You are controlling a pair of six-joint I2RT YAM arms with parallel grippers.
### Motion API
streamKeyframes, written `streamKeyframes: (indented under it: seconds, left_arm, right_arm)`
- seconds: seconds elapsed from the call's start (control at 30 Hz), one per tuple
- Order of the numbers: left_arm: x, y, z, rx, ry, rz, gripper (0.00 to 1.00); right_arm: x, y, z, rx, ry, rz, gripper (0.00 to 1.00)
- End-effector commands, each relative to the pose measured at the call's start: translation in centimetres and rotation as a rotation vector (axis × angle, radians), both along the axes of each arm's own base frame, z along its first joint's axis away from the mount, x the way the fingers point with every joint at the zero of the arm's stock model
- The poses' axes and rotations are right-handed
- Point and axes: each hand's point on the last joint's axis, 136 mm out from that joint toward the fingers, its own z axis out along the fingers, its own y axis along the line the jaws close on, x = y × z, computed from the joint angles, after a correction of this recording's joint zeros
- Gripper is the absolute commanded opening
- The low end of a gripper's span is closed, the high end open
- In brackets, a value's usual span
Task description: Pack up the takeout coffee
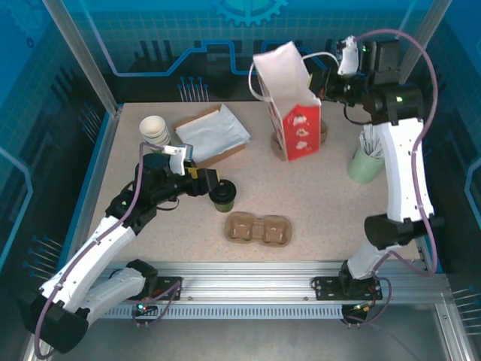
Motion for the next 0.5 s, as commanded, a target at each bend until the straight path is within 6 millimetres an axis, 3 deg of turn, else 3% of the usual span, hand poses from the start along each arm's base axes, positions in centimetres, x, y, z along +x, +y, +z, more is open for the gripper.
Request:
streamKeyframes:
  seconds: [0.0,0.07,0.2,0.47]
  left_arm:
    - [-0.5,0.2,0.3,0.021,-0.008,0.0,0.78]
    - [-0.5,0.3,0.2,0.023,-0.008,0.004,0.78]
    - [-0.5,0.3,0.2,0.026,-0.006,0.003,0.78]
    - [-0.7,0.5,-0.3,0.034,0.009,0.007,0.78]
  right_arm:
    - [-4.3,0.6,-2.9,-0.052,0.077,0.189,0.0]
    - [-6.0,1.1,-4.5,-0.054,0.118,0.266,0.0]
    - [-7.5,1.7,-6.5,-0.034,0.141,0.341,0.0]
    - [-6.5,3.2,-9.4,-0.014,0.158,0.449,0.0]
